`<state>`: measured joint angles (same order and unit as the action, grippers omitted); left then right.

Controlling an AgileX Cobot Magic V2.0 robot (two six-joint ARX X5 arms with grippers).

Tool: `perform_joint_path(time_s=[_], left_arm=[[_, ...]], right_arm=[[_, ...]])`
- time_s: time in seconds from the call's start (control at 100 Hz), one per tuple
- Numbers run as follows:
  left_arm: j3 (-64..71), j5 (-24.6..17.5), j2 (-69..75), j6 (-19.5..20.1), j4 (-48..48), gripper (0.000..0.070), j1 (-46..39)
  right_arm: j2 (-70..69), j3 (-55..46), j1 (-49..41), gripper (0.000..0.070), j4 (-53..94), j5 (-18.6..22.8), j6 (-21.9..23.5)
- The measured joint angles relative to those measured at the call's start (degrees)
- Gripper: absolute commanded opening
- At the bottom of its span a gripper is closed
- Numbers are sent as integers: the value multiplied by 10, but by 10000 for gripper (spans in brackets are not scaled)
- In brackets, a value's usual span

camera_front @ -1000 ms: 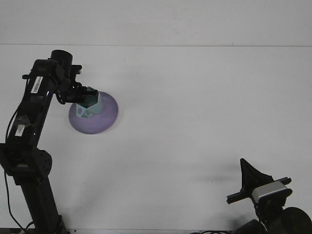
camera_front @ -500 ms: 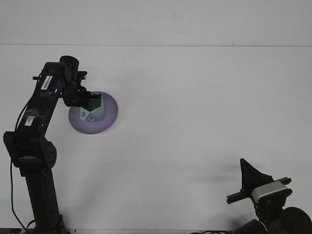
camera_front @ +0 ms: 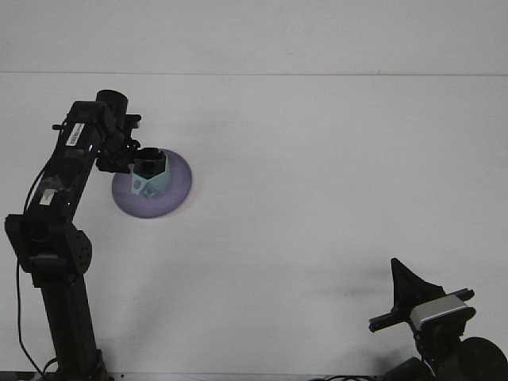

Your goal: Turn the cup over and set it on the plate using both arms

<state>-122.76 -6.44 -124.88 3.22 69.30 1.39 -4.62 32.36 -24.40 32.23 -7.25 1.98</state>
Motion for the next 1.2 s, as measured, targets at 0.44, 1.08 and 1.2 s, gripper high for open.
perform_joint_path(time_s=[0.44,1.08,1.2], left_arm=[[-72,0,210,-13,-22,175,-15],[322,-6,735,3,-239,13,-16],[535,-13,869,0,-379,13,-16]], right_arm=[[-1,26,0,0,-15,-13,-2],[-122,44,0,0,-90,-16,-18],[-117,11,0,0,-113,15,-21]])
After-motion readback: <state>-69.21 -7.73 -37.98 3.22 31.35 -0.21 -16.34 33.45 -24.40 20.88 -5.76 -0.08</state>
